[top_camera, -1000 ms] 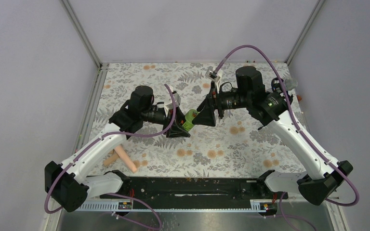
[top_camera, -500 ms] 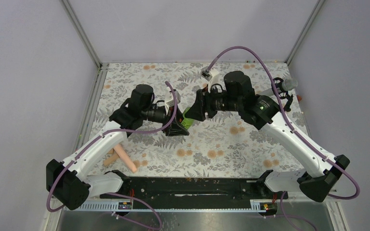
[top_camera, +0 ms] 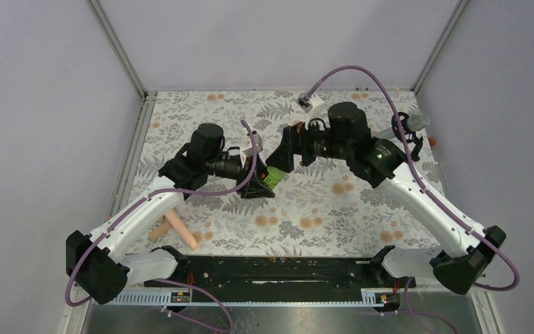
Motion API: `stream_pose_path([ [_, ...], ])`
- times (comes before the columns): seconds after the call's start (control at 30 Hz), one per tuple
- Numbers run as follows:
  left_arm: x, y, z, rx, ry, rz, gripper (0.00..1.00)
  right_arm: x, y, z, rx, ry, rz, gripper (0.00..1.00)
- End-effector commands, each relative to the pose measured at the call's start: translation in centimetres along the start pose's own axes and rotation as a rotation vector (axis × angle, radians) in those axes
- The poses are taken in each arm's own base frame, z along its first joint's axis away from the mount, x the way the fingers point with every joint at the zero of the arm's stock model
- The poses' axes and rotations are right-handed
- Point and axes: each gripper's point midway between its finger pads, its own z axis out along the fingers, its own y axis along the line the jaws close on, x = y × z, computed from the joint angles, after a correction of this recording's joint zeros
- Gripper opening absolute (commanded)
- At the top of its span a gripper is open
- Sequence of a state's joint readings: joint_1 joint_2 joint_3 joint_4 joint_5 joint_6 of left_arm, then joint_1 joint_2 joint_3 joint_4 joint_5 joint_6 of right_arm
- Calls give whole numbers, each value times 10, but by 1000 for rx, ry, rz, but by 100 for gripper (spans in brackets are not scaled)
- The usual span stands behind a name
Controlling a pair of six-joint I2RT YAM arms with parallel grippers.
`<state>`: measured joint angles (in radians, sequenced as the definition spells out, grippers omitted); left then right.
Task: Sort the pills into containers
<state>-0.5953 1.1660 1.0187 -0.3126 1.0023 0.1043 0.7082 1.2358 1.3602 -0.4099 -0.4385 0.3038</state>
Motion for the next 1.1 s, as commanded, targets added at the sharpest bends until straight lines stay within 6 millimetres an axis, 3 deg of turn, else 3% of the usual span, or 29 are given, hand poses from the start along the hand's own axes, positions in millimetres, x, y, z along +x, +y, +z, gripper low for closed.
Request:
stream_pose_path([
  [0.0, -29, -20, -5, 85, -76, 129, 0, 11, 48, -29, -306, 19, -256, 98],
  [0.13, -31, -29, -5, 142, -79, 124, 0, 20, 48, -29, -329, 73, -267, 95],
  [0.3, -29, -38, -6, 198, -71, 117, 0, 15, 44, -20, -320, 89, -261, 86],
  [0.37, -26, -38, -6, 205, -60, 110, 0, 11, 40, -16, -300, 84, -258, 81],
  [0.4, -25, -39, -6, 208, -56, 108, 0, 7, 37, -12, -278, 74, -239, 71],
  [0.6, -26, -23, -3, 120, -47, 115, 0, -17, 3, 19, -47, 50, -1, 31],
  [0.73, -28, -2, -2, 5, -46, 134, 0, -16, -45, 33, 251, -5, 252, 25],
  [0.77, -28, 2, -2, -16, -46, 137, 0, -18, -56, 31, 323, -31, 282, 26],
  [0.83, -29, 7, -3, -52, -49, 144, 0, -22, -57, 29, 339, -60, 306, 37],
  [0.93, -28, 9, -4, -69, -49, 147, 0, -31, -40, 22, 249, -80, 230, 81],
  [1.07, -25, 3, -5, -44, -48, 142, 0, -29, -3, 2, 14, -23, 14, 93],
])
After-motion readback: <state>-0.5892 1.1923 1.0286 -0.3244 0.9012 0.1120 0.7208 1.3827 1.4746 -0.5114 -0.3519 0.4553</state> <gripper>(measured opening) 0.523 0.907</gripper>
